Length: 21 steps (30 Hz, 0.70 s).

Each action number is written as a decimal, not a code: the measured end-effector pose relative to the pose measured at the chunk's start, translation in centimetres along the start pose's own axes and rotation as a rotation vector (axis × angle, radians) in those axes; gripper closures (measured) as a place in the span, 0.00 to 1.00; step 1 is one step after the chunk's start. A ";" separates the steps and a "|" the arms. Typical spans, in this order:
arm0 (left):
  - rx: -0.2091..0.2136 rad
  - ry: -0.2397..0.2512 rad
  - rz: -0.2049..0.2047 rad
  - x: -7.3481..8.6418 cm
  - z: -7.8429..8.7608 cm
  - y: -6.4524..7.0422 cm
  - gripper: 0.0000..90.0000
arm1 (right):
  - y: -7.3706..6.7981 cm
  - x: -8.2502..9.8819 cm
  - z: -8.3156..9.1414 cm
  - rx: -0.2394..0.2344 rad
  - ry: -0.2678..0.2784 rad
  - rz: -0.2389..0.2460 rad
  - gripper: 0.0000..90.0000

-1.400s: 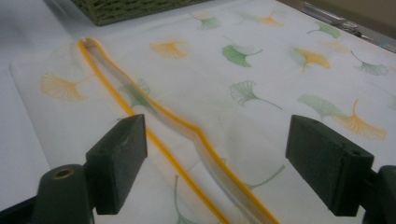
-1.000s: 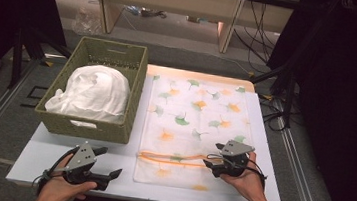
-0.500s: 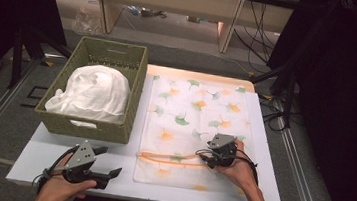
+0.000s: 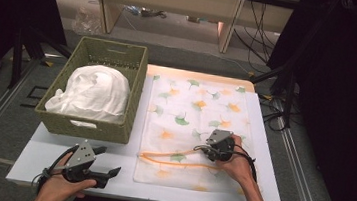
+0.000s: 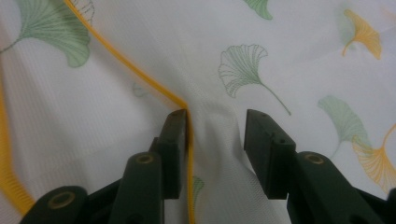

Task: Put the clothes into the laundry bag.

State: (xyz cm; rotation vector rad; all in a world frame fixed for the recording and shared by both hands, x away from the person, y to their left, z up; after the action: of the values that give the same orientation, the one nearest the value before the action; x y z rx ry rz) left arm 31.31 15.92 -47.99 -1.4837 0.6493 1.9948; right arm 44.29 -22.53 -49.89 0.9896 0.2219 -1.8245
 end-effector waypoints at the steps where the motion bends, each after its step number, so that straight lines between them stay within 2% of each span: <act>1: 0.002 -0.002 -0.003 0.0 0.0 0.0 0.20 | 0.1 0.0 -0.1 -0.005 0.000 -0.011 0.73; 2: 0.005 -0.006 -0.001 0.1 0.1 0.0 0.20 | 0.3 -0.2 -0.3 -0.017 -0.007 -0.009 0.80; 3: 0.005 -0.006 -0.001 0.1 0.1 0.0 0.21 | 0.3 -0.2 -0.3 -0.017 -0.007 -0.009 0.80; 4: 0.003 -0.004 -0.006 0.0 0.1 0.0 0.20 | 0.4 -0.3 -0.5 -0.024 -0.013 -0.013 0.89; 5: 0.004 0.001 0.004 0.0 0.0 -0.1 0.20 | 0.4 -0.3 -0.5 -0.024 -0.013 -0.013 0.89; 7: 0.005 0.000 0.001 0.0 0.1 0.0 0.21 | 0.5 -0.4 -0.5 -0.028 -0.026 0.001 0.98; 9: 0.000 -0.004 0.004 -0.1 0.2 0.0 0.21 | 0.5 -0.5 -0.5 -0.026 -0.027 -0.002 0.99; 10: -0.001 0.001 0.017 -0.2 0.2 0.0 0.21 | 0.7 -0.7 -0.3 -0.022 -0.014 0.012 0.99; 12: -0.003 0.016 0.020 -0.6 0.2 -0.1 0.21 | 0.7 -0.8 -0.1 -0.011 -0.011 0.009 0.99; 13: -0.012 0.015 0.020 -0.8 0.2 -0.2 0.21 | 0.9 -0.9 -0.1 -0.011 -0.001 0.041 0.99; 14: -0.019 0.021 0.024 -1.1 0.2 -0.4 0.21 | 0.9 -1.2 0.3 0.015 0.016 0.016 0.99; 15: -0.019 0.021 0.024 -1.1 0.2 -0.4 0.21 | 0.9 -1.2 0.3 0.015 0.016 0.016 0.99; 16: -0.033 0.022 0.027 -1.5 0.4 -0.6 0.21 | 1.2 -1.4 0.3 0.014 0.027 0.040 0.99; 17: -0.035 0.034 0.037 -1.7 0.4 -0.8 0.21 | 1.2 -1.6 0.5 0.028 0.032 0.035 0.99; 18: -0.038 0.037 0.045 -2.0 0.5 -0.9 0.21 | 1.3 -1.8 0.6 0.029 0.043 0.056 0.99; 21: -0.057 0.036 0.053 -2.7 0.5 -1.4 0.21 | 1.5 -2.3 1.1 0.044 0.049 0.046 0.99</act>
State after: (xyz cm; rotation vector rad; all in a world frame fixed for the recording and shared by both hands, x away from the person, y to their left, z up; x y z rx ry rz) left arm 32.52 16.84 -45.32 -1.5536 0.6580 2.0465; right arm 45.32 -22.28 -47.19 1.0625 0.1885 -1.7715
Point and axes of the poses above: each handheld gripper's, and its own axes: z roughly backward along the jaws, x roughly out of its underside, y roughly to its right, the point moved 3 cm from there along -z, roughly forward along the jaws, and after that the axes turned 13 degrees about y, right-handed, at the moved point
